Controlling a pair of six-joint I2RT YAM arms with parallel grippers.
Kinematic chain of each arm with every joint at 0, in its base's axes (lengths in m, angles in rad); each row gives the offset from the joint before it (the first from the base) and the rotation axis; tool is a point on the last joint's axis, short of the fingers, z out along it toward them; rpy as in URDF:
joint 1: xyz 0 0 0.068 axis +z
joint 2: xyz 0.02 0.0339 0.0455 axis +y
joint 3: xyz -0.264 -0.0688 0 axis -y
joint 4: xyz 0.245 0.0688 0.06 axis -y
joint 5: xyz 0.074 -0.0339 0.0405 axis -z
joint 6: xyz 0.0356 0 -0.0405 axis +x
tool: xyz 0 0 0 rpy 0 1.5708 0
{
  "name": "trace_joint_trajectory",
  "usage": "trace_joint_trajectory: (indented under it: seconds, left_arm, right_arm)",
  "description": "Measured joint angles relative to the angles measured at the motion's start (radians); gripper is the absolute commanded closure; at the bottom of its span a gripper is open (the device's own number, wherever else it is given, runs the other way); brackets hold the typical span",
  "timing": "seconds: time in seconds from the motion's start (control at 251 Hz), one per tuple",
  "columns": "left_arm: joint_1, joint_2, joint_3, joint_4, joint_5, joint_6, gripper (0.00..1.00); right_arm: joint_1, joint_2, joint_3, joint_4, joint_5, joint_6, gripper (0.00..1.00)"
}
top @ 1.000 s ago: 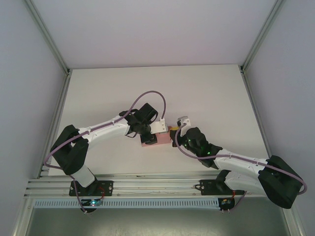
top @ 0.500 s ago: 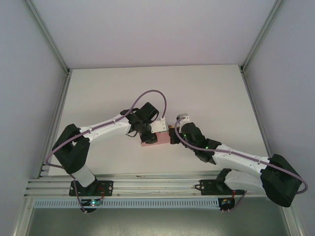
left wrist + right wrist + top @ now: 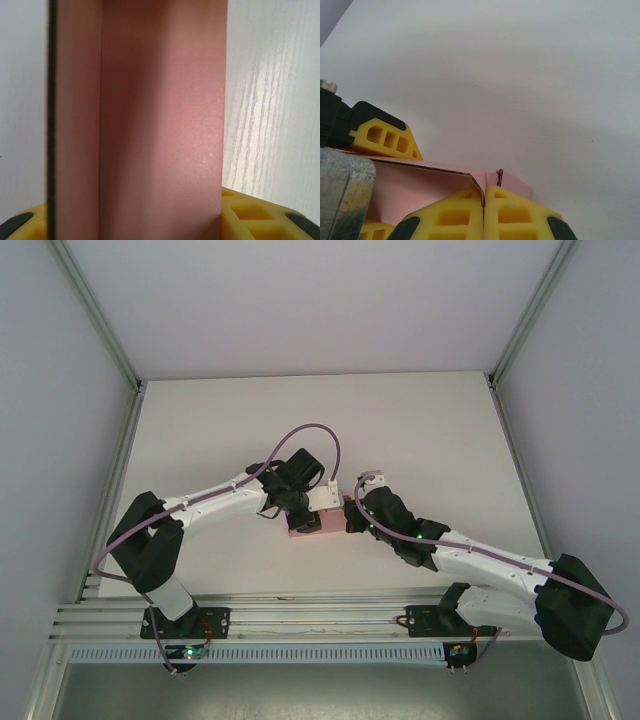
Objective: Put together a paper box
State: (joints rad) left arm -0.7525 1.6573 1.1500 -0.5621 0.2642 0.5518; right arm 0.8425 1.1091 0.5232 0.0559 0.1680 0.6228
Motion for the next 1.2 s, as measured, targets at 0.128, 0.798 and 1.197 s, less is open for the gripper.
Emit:
trace_joint_trajectory:
  seconds: [0.128, 0.798, 1.197]
  left_arm:
    - [0.0, 0.003, 0.004, -0.003, 0.0, 0.0, 0.53]
    - [0.0, 0.005, 0.005, 0.002, -0.008, -0.008, 0.54]
    - [-0.008, 0.005, 0.004, 0.021, 0.002, 0.0, 0.54]
  right_arm:
    - [0.0, 0.008, 0.028, -0.039, 0.003, 0.004, 1.0]
    - [0.01, 0.039, -0.044, 0.131, 0.043, -0.03, 1.0]
    - [0.052, -0.016, -0.053, 0.055, 0.146, -0.136, 1.0]
